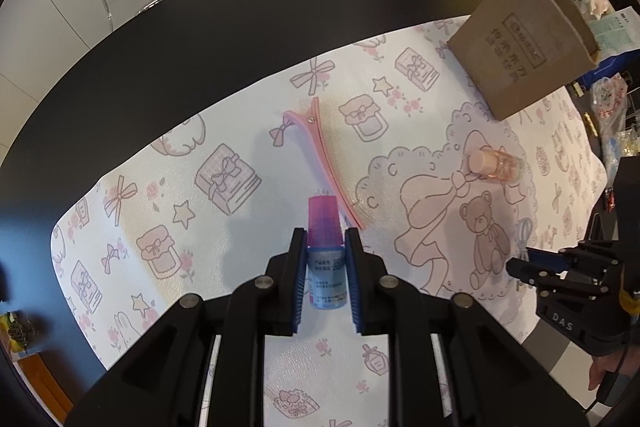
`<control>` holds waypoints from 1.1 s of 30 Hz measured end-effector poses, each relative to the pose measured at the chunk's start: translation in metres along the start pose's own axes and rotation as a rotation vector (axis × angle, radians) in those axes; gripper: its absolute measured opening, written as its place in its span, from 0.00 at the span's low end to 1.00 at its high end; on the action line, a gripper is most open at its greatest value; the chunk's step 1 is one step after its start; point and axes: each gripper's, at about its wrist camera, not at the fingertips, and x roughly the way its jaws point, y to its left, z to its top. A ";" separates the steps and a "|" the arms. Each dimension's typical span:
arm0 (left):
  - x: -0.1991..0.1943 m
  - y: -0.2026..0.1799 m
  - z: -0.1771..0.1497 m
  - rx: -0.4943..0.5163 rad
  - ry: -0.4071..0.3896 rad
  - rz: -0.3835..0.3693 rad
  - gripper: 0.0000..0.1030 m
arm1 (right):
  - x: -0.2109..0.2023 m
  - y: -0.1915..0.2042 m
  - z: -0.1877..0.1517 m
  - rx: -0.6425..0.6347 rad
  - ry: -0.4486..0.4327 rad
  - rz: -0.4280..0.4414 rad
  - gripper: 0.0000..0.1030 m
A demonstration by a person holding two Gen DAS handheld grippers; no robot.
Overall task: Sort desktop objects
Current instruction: 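Close the left tool on the bottle while the right tool closes on the cable, then lift and carry the bottle with the left tool while the right tool carries the cable to the box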
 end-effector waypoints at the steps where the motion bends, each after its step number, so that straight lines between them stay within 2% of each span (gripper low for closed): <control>1: 0.002 0.000 0.005 -0.005 -0.001 0.001 0.18 | -0.001 0.003 0.000 -0.001 -0.005 0.003 0.17; 3: 0.005 0.001 0.015 -0.016 -0.004 0.004 0.18 | -0.005 0.009 -0.001 -0.008 -0.012 0.009 0.17; 10: -0.026 -0.015 0.011 -0.087 -0.028 0.000 0.18 | -0.040 0.028 -0.004 -0.048 -0.072 0.034 0.17; 14: -0.046 -0.035 0.007 -0.132 -0.057 -0.010 0.18 | -0.072 0.017 0.018 -0.093 -0.128 0.054 0.17; 15: -0.051 -0.041 0.005 -0.143 -0.064 -0.013 0.18 | -0.090 -0.001 0.038 -0.103 -0.142 0.058 0.17; 16: -0.057 -0.047 0.004 -0.155 -0.071 -0.017 0.18 | -0.114 -0.039 0.048 -0.111 -0.157 0.062 0.17; 17: -0.062 -0.053 0.003 -0.166 -0.078 -0.020 0.18 | -0.126 -0.069 0.038 -0.120 -0.171 0.065 0.17; 19: -0.071 -0.064 0.002 -0.194 -0.091 -0.025 0.18 | -0.137 -0.097 0.024 -0.138 -0.194 0.072 0.17; 26: -0.105 -0.100 -0.002 -0.268 -0.136 -0.022 0.18 | -0.188 -0.124 0.018 -0.196 -0.283 0.105 0.17; 33: -0.127 -0.125 -0.003 -0.321 -0.163 -0.030 0.18 | -0.217 -0.147 0.012 -0.263 -0.342 0.143 0.17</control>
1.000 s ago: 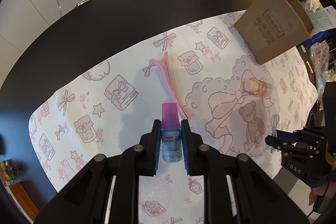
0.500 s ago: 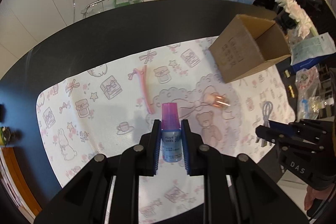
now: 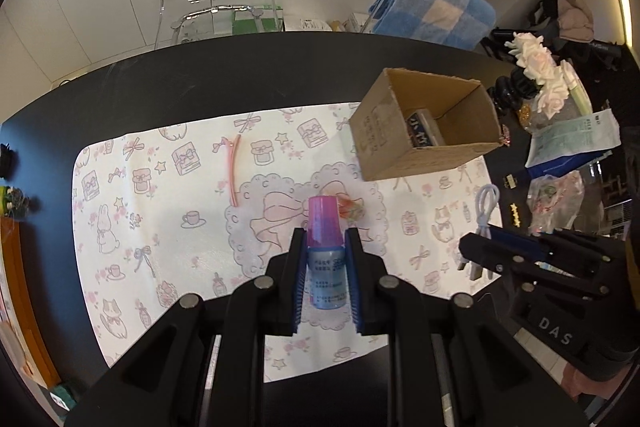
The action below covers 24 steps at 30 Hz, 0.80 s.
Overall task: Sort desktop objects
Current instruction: 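Lift and carry the bottle with the left tool while the right tool carries the cable to the box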
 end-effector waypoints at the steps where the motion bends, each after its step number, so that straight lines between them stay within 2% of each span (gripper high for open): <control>1: 0.000 -0.004 -0.001 -0.007 0.000 0.000 0.18 | -0.004 -0.002 0.000 -0.006 -0.005 0.009 0.17; 6: -0.005 -0.016 -0.007 -0.059 0.001 -0.010 0.18 | -0.018 -0.007 0.004 -0.032 -0.053 0.021 0.18; 13: -0.014 -0.033 -0.010 -0.059 -0.023 -0.012 0.18 | -0.031 -0.017 0.003 -0.044 -0.100 0.019 0.17; 16: -0.019 -0.044 -0.009 -0.020 -0.048 0.027 0.18 | -0.036 -0.020 0.004 -0.048 -0.119 0.013 0.17; 24: -0.020 -0.055 -0.001 -0.033 -0.023 0.065 0.18 | -0.050 -0.028 0.004 -0.039 -0.154 0.019 0.17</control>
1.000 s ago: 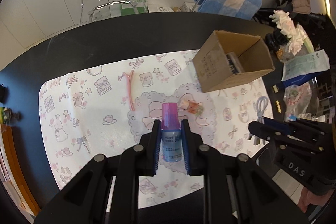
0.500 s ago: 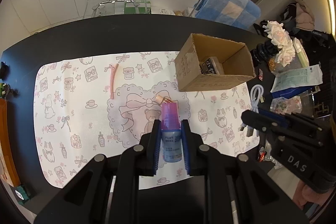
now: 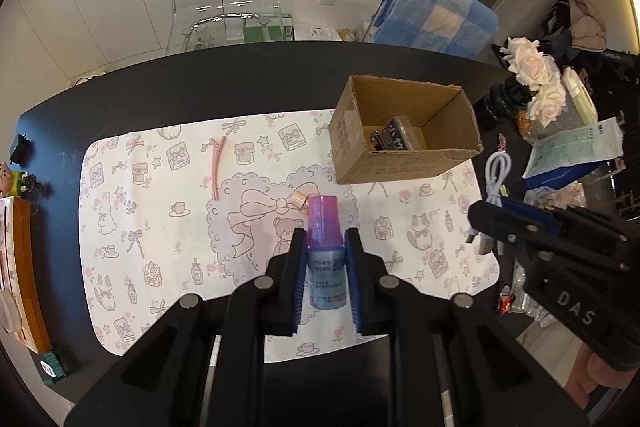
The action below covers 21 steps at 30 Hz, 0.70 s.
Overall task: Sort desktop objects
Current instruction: 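Lift and carry the bottle with the left tool while the right tool carries the cable to the box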
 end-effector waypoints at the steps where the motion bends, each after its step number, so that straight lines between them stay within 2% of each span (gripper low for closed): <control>1: 0.000 -0.002 0.001 0.004 0.004 -0.003 0.18 | -0.002 -0.002 0.000 0.003 -0.003 0.001 0.17; 6: 0.000 -0.020 0.011 0.037 0.002 -0.012 0.18 | -0.013 -0.016 0.004 0.022 -0.031 -0.010 0.17; 21: 0.028 -0.062 0.064 0.043 0.010 -0.042 0.18 | -0.021 -0.063 0.037 0.037 -0.075 0.002 0.18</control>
